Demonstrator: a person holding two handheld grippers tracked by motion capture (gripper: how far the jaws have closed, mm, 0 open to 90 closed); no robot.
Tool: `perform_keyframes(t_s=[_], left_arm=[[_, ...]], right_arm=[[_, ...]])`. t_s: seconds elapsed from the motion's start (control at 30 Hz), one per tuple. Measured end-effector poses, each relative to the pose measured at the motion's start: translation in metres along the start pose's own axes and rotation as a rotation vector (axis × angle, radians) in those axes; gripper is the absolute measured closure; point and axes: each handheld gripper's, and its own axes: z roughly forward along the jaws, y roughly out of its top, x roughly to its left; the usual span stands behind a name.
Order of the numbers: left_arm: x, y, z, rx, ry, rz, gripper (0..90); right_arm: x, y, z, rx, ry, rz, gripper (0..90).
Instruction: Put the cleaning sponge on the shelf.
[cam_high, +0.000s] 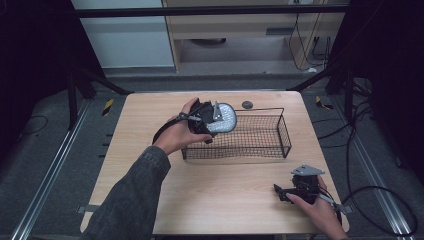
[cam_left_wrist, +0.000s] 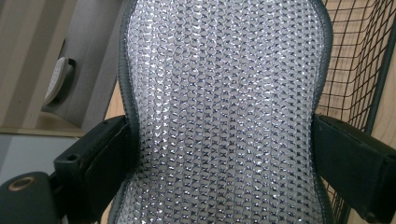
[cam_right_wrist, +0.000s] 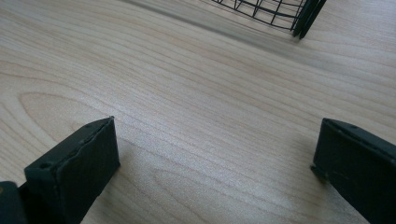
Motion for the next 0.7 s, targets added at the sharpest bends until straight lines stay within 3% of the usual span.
perform_keyframes(t_s=[0.23, 0.3, 0.7], left_arm=[[-0.003, 0.0, 0.006, 0.021, 0.001, 0.035, 8.1], [-0.004, 0.0, 0.007, 0.031, 0.015, 0.061, 8.1], [-0.01, 0.001, 0.014, 0.067, 0.023, 0.085, 8.0]], right_arm=[[0.0, 0.0, 0.0, 0.0, 0.0, 0.0, 0.3], [0.0, 0.0, 0.0, 0.0, 0.0, 0.0, 0.3], [0.0, 0.0, 0.0, 0.001, 0.0, 0.001, 0.3]])
